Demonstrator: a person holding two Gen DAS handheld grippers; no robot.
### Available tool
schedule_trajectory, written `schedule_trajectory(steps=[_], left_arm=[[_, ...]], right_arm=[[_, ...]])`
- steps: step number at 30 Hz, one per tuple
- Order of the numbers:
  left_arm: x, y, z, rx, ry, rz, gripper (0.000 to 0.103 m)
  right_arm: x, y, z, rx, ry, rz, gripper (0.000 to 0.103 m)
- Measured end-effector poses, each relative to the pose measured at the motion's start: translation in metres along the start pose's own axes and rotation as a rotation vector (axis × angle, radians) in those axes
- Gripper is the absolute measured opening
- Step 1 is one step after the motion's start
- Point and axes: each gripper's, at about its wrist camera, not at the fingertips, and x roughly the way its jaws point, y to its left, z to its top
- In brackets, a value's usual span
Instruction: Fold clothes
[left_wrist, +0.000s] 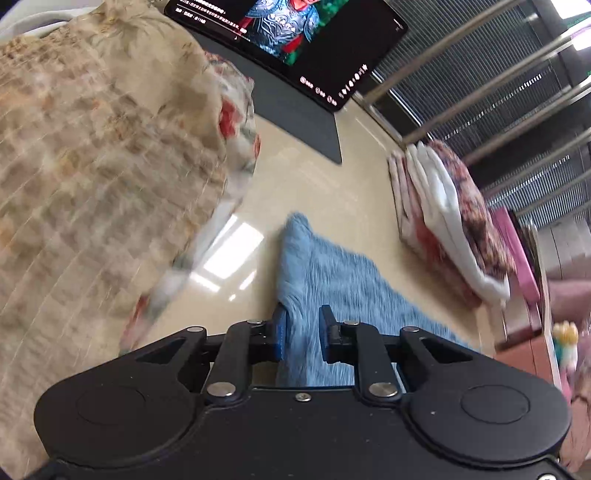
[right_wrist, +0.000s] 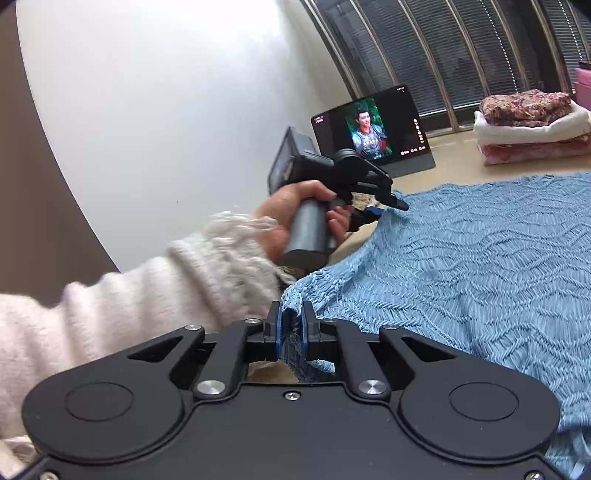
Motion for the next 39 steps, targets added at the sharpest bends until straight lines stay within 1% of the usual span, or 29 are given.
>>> schedule_trajectory(steps=[3, 4, 5, 7, 9, 14, 19, 23, 27, 32, 36, 39], left_arm=[[0.006, -0.004, 0.011, 0.008, -0.015, 0.019, 0.019], [0.008, -0.007, 0.013, 0.031, -0.017, 0.04, 0.013], [0.01, -0.011, 0.014, 0.059, -0.019, 0.066, 0.005], [0.011, -0.019, 0.012, 0.12, -0.025, 0.1, 0.005], [0.01, -0.023, 0.01, 0.146, -0.03, 0.121, 0.004], [0.006, -0.024, 0.014, 0.144, -0.024, 0.154, 0.004], [-0.006, -0.024, 0.019, 0.091, -0.031, 0.162, 0.004], [-0.017, -0.038, 0.018, 0.098, -0.07, 0.173, 0.004], [-0.027, -0.063, 0.015, 0.109, -0.104, 0.165, 0.004], [-0.035, -0.108, 0.006, 0.159, -0.132, 0.153, 0.004], [-0.031, -0.148, -0.012, 0.191, -0.138, 0.126, 0.004], [-0.024, -0.179, -0.029, 0.219, -0.14, 0.112, 0.004]], right_arm=[[-0.002, -0.002, 0.002, -0.002, -0.007, 0.014, 0.009], [-0.003, -0.002, 0.003, -0.005, -0.008, 0.016, 0.009], [-0.003, -0.003, 0.003, -0.009, -0.01, 0.015, 0.009], [-0.003, -0.005, 0.004, -0.011, -0.011, 0.011, 0.009], [-0.002, -0.008, 0.004, -0.007, -0.009, 0.006, 0.009], [0.001, -0.012, 0.0, 0.015, 0.011, 0.014, 0.009], [-0.007, -0.02, -0.002, 0.071, 0.008, 0.039, 0.008], [-0.02, -0.027, -0.004, 0.1, -0.017, 0.046, 0.008], [-0.039, -0.034, -0.006, 0.112, -0.062, 0.048, 0.008], [-0.069, -0.045, -0.007, 0.147, -0.123, 0.067, 0.008], [-0.097, -0.056, -0.013, 0.174, -0.167, 0.071, 0.008], [-0.118, -0.07, -0.019, 0.215, -0.205, 0.051, 0.008]])
